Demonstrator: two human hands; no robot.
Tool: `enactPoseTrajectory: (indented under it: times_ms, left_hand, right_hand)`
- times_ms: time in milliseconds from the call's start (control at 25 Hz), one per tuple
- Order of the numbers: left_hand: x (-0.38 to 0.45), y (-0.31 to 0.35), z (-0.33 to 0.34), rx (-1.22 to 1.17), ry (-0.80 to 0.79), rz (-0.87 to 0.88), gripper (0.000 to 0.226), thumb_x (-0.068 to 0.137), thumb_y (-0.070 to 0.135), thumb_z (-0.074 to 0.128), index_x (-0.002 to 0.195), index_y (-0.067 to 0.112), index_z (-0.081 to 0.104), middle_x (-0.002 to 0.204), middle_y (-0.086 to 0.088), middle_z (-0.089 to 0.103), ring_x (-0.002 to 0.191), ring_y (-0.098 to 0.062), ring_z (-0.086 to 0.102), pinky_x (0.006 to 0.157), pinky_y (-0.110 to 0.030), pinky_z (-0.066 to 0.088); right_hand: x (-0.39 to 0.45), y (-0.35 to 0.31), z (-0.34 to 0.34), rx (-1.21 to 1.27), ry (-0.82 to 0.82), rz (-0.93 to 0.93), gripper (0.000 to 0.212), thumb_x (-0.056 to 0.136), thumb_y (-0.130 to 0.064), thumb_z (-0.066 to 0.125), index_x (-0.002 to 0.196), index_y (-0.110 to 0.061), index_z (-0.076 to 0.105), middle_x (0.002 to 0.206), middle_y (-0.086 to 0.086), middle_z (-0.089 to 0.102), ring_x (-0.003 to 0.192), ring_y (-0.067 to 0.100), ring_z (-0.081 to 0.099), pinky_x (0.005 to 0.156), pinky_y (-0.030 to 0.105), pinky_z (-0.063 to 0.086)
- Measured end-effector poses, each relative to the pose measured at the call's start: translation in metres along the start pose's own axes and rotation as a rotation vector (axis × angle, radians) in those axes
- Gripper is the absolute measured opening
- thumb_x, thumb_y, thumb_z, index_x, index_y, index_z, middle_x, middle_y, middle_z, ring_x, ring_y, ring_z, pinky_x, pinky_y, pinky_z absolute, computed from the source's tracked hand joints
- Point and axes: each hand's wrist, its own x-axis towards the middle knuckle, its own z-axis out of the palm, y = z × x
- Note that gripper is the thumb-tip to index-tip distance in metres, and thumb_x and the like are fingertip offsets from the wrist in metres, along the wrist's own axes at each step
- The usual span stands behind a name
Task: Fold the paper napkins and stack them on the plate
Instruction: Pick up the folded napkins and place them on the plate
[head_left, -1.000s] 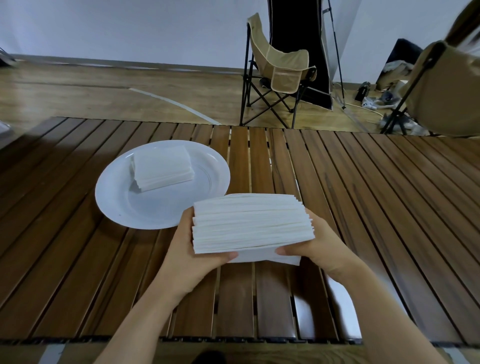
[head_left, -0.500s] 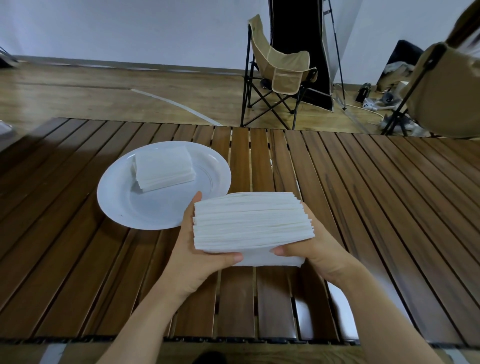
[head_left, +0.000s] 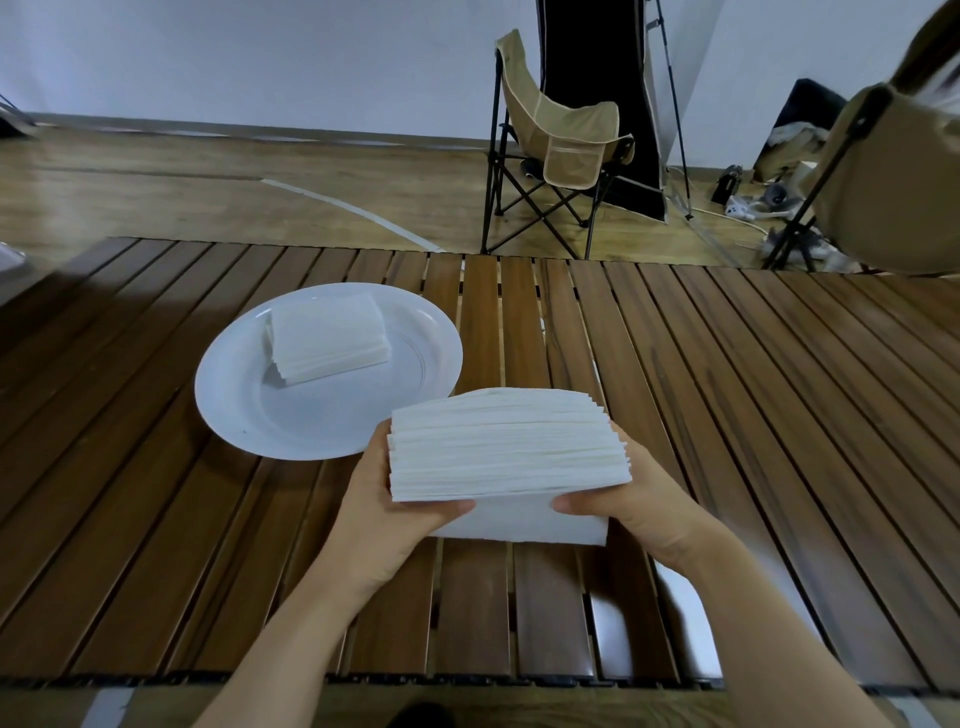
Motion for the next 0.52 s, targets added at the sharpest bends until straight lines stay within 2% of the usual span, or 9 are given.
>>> enactPoseTrajectory:
  times_ms: [80,200,320,520]
  left_hand:
    - [-0.001,0.002,0.000,0.020,0.020,-0.025,0.072,0.065,0.023,0.080,0.129,0.026,0.047,0.119,0.014,0.060,0.114,0.000,0.055,0.085,-0.013,0.050]
    - [-0.001,0.009,0.001,0.013,0.083,-0.119,0.062,0.065,0.038,0.074,0.121,0.038,0.047,0.113,0.018,0.059,0.105,0.003,0.057,0.076,-0.013,0.052]
    - [0.001,0.017,0.001,-0.011,0.087,-0.161,0.059,0.070,0.043,0.069,0.124,0.034,0.047,0.113,0.014,0.061,0.104,-0.002,0.060,0.076,-0.017,0.054]
    - [0.001,0.038,-0.017,-0.011,0.138,-0.304,0.061,0.064,0.058,0.067,0.119,0.033,0.055,0.109,0.009,0.065,0.103,-0.011,0.062,0.087,-0.037,0.054]
  right_hand:
    - [0.001,0.000,-0.001,0.027,0.020,0.005,0.063,0.067,-0.018,0.078,0.125,-0.030,0.056,0.119,-0.004,0.065,0.117,0.017,0.058,0.098,0.040,0.049]
    - [0.001,-0.005,-0.001,0.158,0.047,0.045,0.054,0.072,-0.027,0.075,0.123,-0.024,0.058,0.116,0.003,0.067,0.108,0.024,0.064,0.090,0.044,0.055]
    - [0.003,-0.016,0.005,0.254,0.098,0.063,0.049,0.075,-0.033,0.071,0.120,-0.020,0.059,0.111,0.005,0.069,0.102,0.025,0.068,0.086,0.043,0.056]
    - [0.008,-0.040,0.024,0.271,0.150,0.098,0.045,0.081,-0.041,0.070,0.117,-0.016,0.062,0.107,0.005,0.072,0.100,0.023,0.069,0.089,0.041,0.055]
